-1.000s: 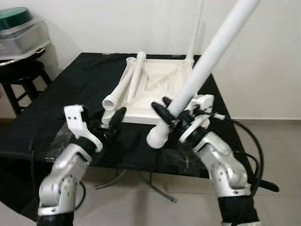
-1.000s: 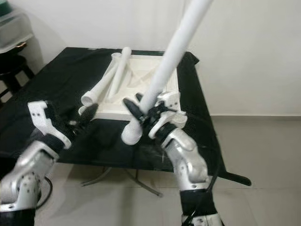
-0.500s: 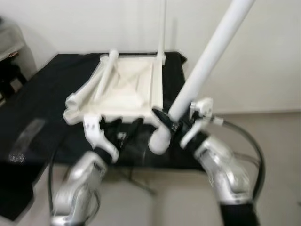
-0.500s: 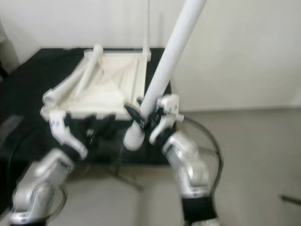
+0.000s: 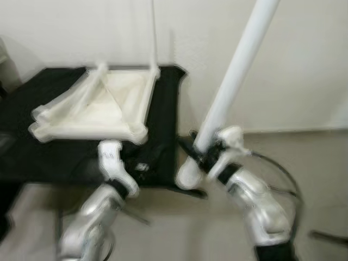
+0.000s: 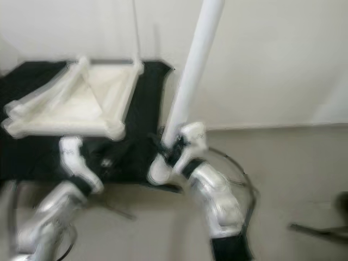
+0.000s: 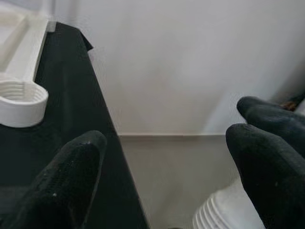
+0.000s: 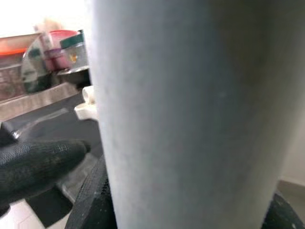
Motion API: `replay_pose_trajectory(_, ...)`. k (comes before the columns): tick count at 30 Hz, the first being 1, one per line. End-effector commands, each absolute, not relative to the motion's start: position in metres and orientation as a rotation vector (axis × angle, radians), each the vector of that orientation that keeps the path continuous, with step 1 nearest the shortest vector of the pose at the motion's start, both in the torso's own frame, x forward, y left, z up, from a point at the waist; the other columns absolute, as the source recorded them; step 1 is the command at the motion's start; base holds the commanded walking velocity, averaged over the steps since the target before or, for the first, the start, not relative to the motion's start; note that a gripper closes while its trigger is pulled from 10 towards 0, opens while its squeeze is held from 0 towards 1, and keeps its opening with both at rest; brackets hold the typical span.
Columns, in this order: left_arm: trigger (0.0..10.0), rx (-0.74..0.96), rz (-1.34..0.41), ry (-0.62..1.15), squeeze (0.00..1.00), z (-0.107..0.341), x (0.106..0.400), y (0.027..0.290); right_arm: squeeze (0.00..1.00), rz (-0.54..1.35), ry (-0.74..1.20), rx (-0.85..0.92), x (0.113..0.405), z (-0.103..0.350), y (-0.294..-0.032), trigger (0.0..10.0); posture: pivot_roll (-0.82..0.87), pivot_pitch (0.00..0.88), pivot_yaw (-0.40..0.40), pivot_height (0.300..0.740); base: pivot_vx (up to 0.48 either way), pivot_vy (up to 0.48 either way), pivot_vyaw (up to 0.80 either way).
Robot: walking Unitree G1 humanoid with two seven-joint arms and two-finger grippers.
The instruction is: Building children table
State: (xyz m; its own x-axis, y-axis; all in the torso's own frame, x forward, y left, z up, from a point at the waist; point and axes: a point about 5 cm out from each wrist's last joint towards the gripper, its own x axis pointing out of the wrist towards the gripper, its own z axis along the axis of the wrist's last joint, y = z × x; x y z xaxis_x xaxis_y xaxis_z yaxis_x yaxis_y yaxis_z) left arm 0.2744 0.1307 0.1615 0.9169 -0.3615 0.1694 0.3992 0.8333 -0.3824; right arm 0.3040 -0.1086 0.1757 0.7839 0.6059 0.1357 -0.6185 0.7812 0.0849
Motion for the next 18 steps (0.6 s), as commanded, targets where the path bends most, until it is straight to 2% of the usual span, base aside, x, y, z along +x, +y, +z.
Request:
replay_pose_trajectory(1,10.0,-0.406,-0.401,-0.075,0.00,0.156,0.272,0.130,0.00,0.630,-0.105,0.113,0.303,0.174,-0.114,10.0,-0.04,0.077,0.048,0.740,0.000,-0.469,0.00)
replay_pose_trajectory(10,10.0,-0.401,-0.419,-0.026,0.00,0.142,0.264,0.121,0.00,0.541,-0.051,0.059,0.297,0.152,-0.125,10.0,-0.05,0.087,0.043,0.740,0.000,-0.467,0.00)
replay_pose_trajectory(18,10.0,-0.385,-0.392,-0.022,0.00,0.137,0.263,0.129,0.00,0.460,-0.016,0.001,0.297,0.143,-0.135,10.0,-0.05,0.099,0.037,0.740,0.000,-0.466,0.00)
